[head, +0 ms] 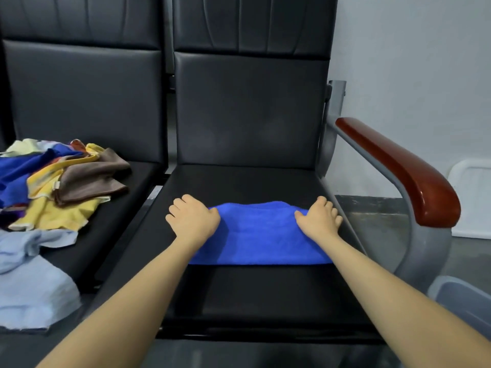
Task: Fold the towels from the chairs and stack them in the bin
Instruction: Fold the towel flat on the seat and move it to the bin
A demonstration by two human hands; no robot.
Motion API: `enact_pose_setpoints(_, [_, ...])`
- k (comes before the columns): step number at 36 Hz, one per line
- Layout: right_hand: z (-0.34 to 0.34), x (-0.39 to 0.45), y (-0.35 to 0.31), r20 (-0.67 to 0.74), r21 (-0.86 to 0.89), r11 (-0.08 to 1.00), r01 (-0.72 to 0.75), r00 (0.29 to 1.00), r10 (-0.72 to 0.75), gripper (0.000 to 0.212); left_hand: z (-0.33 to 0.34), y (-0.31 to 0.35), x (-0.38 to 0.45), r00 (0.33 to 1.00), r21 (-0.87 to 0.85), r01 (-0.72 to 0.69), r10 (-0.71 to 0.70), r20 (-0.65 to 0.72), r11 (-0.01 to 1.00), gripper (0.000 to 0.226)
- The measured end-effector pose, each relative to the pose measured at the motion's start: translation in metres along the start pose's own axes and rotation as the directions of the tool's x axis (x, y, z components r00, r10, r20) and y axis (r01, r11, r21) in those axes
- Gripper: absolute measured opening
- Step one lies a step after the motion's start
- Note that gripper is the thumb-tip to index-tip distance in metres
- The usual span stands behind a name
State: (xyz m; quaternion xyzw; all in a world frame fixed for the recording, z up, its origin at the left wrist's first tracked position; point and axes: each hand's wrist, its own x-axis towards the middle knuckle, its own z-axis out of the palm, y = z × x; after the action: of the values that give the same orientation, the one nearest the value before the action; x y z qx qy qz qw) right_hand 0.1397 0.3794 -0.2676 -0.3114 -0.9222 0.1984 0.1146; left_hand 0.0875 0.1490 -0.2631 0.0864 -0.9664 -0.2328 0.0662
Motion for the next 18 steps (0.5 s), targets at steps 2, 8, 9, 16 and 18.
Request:
enact_pose_setpoints(2, [0.002, -0.001, 0.002, 0.008, -0.044, 0.999, 0.001, 1.000, -0.001, 0.059, 0.004, -0.002, -0.006, 1.000, 0.065, 0.007, -0.009, 0.024, 0.998, 0.051])
enact_pose_setpoints(8, [0.000, -0.003, 0.002, 0.124, -0.119, 0.991, 0.062, 0.991, -0.047, 0.065, 0.005, -0.006, -0.020, 0.997, 0.200, 0.041, -0.052, 0.049, 0.979, 0.045])
enact_pose_setpoints(9, [-0.001, -0.005, 0.002, 0.146, -0.119, 0.990, 0.082, 0.987, -0.064, 0.062, 0.003, -0.007, -0.020, 0.996, 0.211, 0.051, -0.064, 0.056, 0.976, 0.045])
enact_pose_setpoints(16, [-0.001, -0.021, -0.003, 0.070, 0.067, 0.967, 0.246, 0.965, -0.251, 0.017, 0.002, -0.016, -0.018, 0.992, 0.287, -0.091, 0.063, 0.106, 0.954, 0.029])
enact_pose_setpoints(18, [-0.003, -0.024, -0.005, -0.058, 0.120, 0.974, 0.190, 0.981, -0.184, 0.014, -0.001, -0.017, -0.019, 0.989, 0.280, -0.142, 0.128, 0.068, 0.950, 0.025])
